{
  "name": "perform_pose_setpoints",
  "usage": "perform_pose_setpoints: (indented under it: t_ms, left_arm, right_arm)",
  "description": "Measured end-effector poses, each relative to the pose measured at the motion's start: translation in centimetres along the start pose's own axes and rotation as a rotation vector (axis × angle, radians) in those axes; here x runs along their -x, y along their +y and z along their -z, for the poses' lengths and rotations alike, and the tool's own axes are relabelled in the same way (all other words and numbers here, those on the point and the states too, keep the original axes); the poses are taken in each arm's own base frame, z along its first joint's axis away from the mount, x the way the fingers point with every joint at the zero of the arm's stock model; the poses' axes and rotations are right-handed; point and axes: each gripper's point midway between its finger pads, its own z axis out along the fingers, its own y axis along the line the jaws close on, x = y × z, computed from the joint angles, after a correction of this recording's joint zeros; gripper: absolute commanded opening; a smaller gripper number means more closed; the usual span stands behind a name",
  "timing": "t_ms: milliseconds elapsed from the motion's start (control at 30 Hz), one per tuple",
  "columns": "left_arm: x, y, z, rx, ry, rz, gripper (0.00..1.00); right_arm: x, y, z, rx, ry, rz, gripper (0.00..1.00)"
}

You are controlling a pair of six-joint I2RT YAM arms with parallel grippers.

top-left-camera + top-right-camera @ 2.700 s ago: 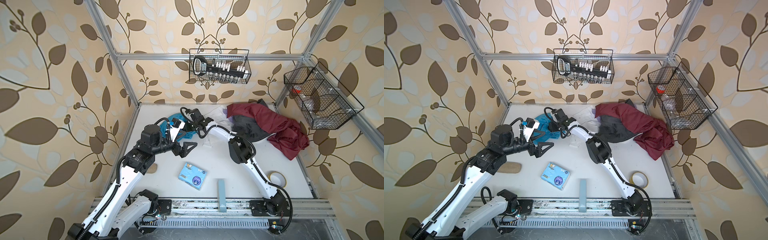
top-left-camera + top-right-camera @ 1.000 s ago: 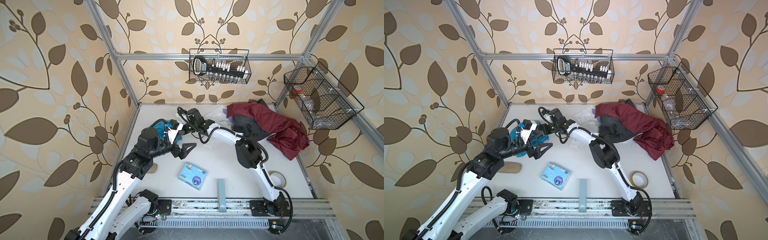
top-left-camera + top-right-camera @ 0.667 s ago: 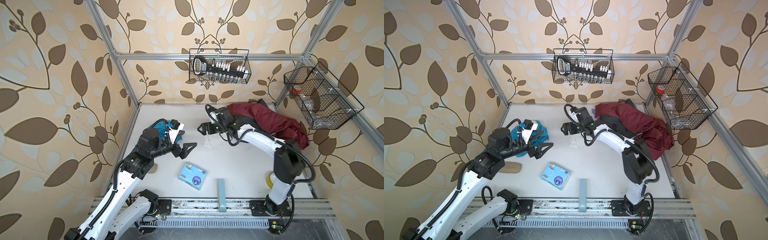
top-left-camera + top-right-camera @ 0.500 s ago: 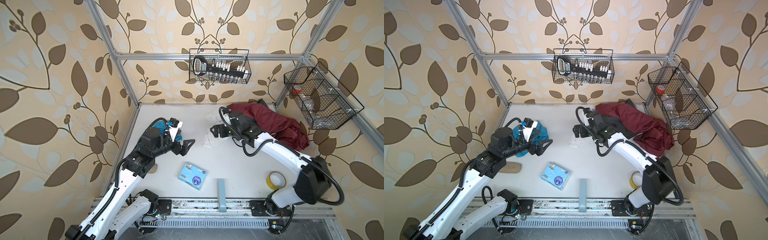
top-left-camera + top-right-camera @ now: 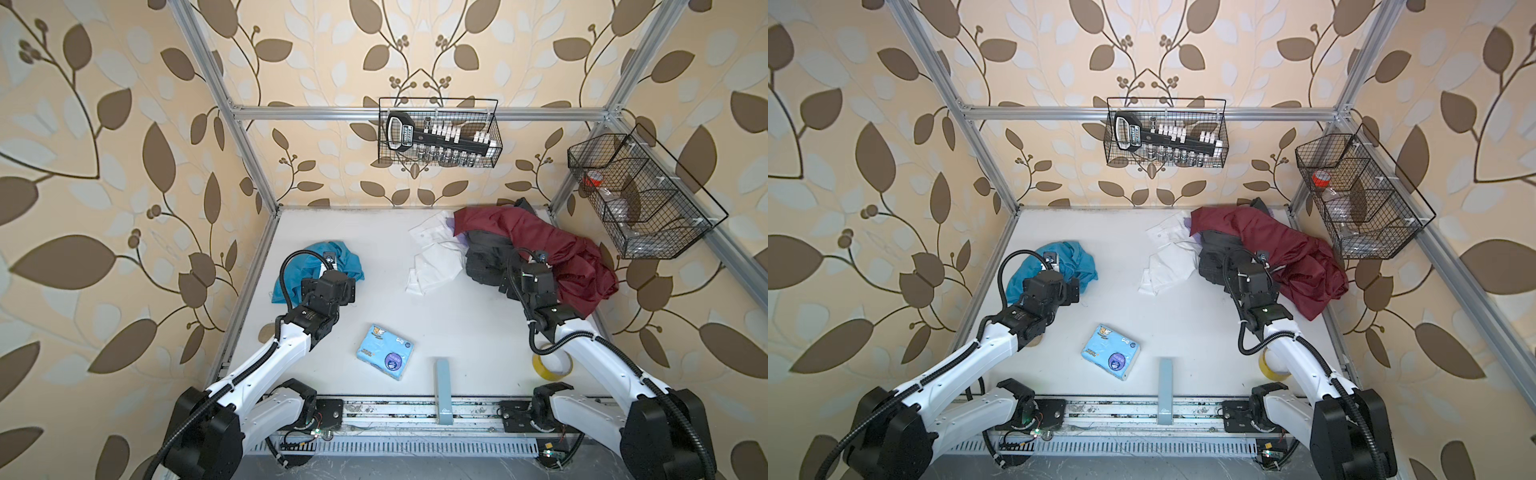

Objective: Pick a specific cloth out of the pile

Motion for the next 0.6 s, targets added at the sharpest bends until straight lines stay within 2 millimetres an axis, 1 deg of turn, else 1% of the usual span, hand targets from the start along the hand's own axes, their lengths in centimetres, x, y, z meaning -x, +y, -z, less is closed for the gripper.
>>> perform_pose_setpoints:
  t_ms: [67, 233, 333, 433, 600]
  left_arm:
    - [-0.7, 0.5, -0.8, 0.045, -0.030, -0.029, 0.99]
    - [-0.8, 1.2, -2.5, 0.096, -0.082, -0.043, 0.99]
    - [-0.7, 2.1, -3.6, 0.122, -0.098, -0.016, 0.99]
    - [-1.4, 2.7, -4.8, 0.121, -0.097, 0.008, 0.99]
    - [-3.2, 2.6, -6.3, 0.081, -0.077, 0.021, 0.99]
  right_arm:
    - [-0.8, -0.6, -0.8, -0.033, -0.025, 0.001, 1.00]
    - [-2.9, -1.4, -2.9, -0.102, -0.053, 0.024, 0.99]
    - [-3.6, -1.9, -3.4, -0.126, -0.088, 0.021, 1.00]
    - [-3.1, -2.1, -3.3, -0.126, -0.153, -0.007, 1.00]
    - [-0.9, -1.8, -2.9, -0.107, -0.278, -0.043, 1.00]
